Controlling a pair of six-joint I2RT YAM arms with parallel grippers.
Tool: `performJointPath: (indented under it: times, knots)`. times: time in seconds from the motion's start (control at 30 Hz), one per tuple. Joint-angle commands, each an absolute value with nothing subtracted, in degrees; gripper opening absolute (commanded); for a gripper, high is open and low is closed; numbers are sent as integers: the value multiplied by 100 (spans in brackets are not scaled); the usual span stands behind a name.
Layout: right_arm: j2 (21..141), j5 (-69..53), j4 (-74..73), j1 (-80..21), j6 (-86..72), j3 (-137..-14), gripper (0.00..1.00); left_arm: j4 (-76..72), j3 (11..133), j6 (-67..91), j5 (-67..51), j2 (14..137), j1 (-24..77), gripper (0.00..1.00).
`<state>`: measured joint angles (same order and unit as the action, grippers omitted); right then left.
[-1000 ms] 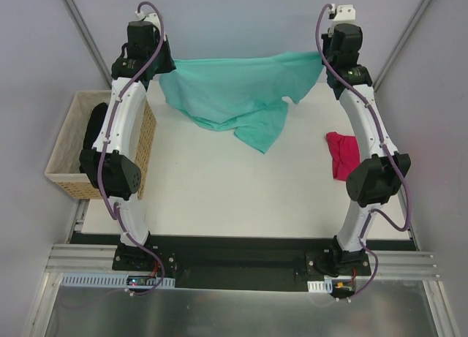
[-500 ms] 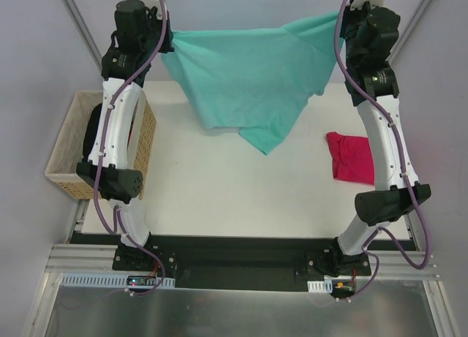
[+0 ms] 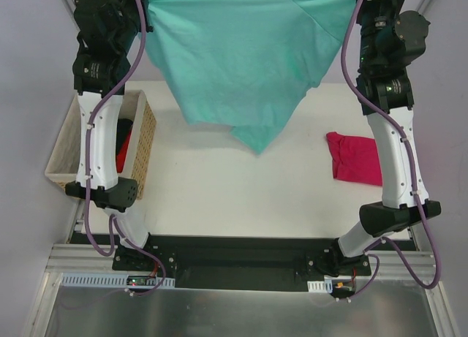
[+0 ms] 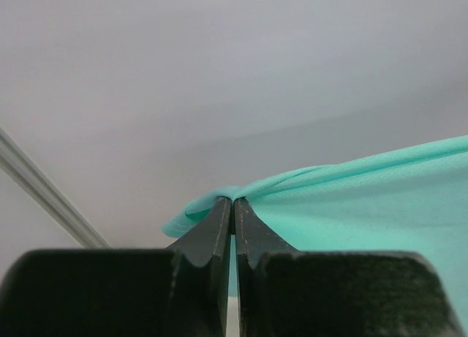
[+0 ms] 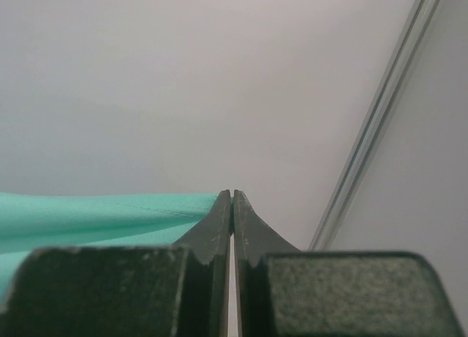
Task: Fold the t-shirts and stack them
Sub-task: Flatten out the tshirt
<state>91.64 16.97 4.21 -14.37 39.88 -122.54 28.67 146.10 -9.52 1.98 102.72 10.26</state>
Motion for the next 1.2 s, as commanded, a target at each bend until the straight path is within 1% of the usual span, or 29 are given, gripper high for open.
performJointPath:
  times: [0.0,0.3,0.5,0.73,1.17]
  knots:
    - [8728,1872,993,-1441,4420,-12402,1,2645,14775,-1160,668,9967,905,0]
    - [8561,1846,1151,-1503,4781,-12393,1,2382,14713,-1160,756,9870,905,0]
    - [8561,2039,1397,-1494,5334,-12287,1,2154,14380,-1178,1458,9730,905,0]
    - [8569,2153,1494,-1485,5581,-12111,1,2039,14326,-1151,1784,9756,905,0]
    - [8815,2197,1494,-1476,5476,-11936,1,2048,13922,-967,1529,9870,932,0]
